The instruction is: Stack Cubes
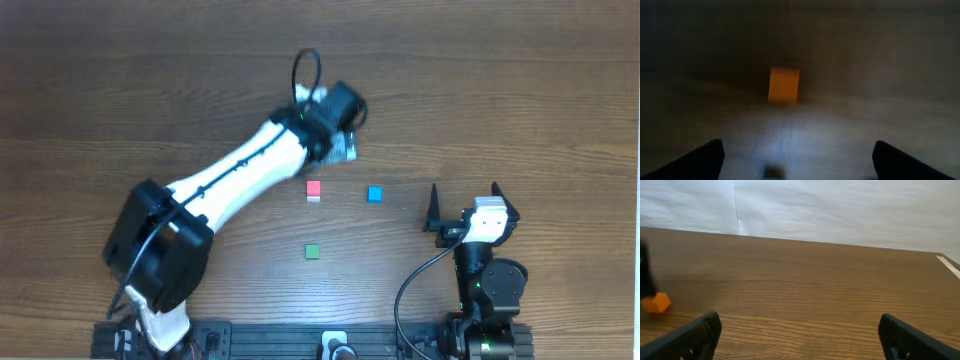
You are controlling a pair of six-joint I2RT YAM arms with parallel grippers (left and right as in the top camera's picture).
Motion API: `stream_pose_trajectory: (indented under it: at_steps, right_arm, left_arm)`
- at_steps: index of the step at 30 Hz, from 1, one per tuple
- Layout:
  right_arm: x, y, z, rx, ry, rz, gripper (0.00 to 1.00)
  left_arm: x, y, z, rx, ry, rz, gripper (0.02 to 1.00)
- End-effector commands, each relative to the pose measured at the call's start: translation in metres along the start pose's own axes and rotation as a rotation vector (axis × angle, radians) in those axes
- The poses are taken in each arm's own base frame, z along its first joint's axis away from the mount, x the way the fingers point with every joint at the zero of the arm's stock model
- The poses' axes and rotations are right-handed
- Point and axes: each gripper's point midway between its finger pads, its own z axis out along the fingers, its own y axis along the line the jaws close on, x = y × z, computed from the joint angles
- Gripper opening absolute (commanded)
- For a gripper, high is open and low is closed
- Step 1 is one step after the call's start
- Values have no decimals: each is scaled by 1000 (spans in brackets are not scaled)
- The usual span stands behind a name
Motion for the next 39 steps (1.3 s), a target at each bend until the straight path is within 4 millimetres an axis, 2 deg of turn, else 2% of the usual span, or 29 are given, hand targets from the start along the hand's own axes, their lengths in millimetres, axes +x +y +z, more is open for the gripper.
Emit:
stream_pose_trajectory:
  at_steps: [1, 6, 11, 26, 39]
  right_arm:
    - [2, -1, 0, 7, -1, -1, 993]
    - [2, -1, 0, 7, -1, -1, 991]
    - [2, -1, 0, 7, -1, -1, 993]
    - [2, -1, 0, 7, -1, -1, 991]
    - [2, -1, 0, 7, -1, -1, 991]
  left_arm:
    - [-19, 5, 28, -43, 16, 16, 943]
    - [-12, 16, 58, -74, 63, 2, 895]
    - [-8, 18, 68, -81, 80, 1, 840]
    - [-6, 15, 81, -75, 85, 0, 487]
    - [-9, 14, 86, -71, 68, -4, 380]
